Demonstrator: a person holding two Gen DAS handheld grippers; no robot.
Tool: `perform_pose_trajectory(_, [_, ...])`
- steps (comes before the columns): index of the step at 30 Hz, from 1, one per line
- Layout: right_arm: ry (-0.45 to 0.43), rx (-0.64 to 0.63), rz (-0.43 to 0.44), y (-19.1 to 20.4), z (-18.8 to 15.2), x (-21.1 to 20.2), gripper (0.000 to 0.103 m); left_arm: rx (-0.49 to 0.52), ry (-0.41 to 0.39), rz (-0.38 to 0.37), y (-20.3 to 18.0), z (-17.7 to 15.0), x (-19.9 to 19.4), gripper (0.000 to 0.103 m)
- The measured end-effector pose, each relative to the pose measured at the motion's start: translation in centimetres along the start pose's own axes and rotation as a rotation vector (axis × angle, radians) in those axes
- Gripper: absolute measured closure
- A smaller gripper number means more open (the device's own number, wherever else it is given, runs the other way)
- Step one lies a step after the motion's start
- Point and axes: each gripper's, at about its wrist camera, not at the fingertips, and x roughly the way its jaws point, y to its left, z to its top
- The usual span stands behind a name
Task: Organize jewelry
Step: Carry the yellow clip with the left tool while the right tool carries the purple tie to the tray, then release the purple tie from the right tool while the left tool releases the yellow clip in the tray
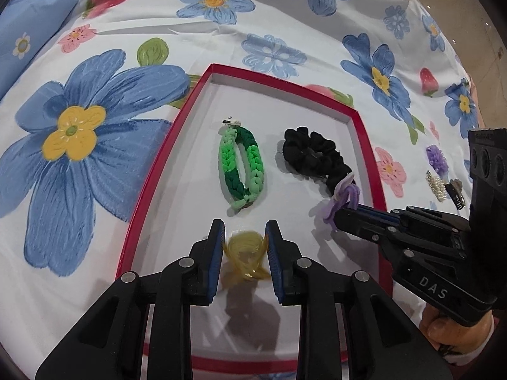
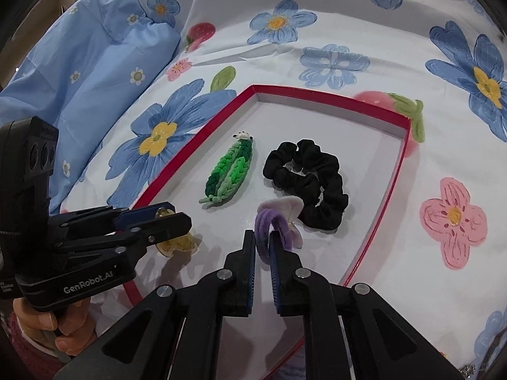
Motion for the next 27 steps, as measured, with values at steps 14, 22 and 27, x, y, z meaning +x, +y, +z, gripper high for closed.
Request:
perform_pose_trajectory(14, [-0.006, 0.024, 0.018, -0.80, 0.06, -0.12, 0.091, -0.015, 0.000, -0.005, 0.08, 0.01, 0.58, 0.080])
perform_pose_trajectory(22, [-0.017, 0.026, 0.017, -0.96, 0.09, -0.66, 0.074, -0.017, 0.000, 0.001, 0.03, 0.17, 0.68, 0.080])
perform_pose_trajectory(27, [-0.019, 0.027, 0.017, -0.96, 0.07, -0.70, 0.074, -0.021, 0.006, 0.005, 0.13, 0.30, 0.86, 0.077])
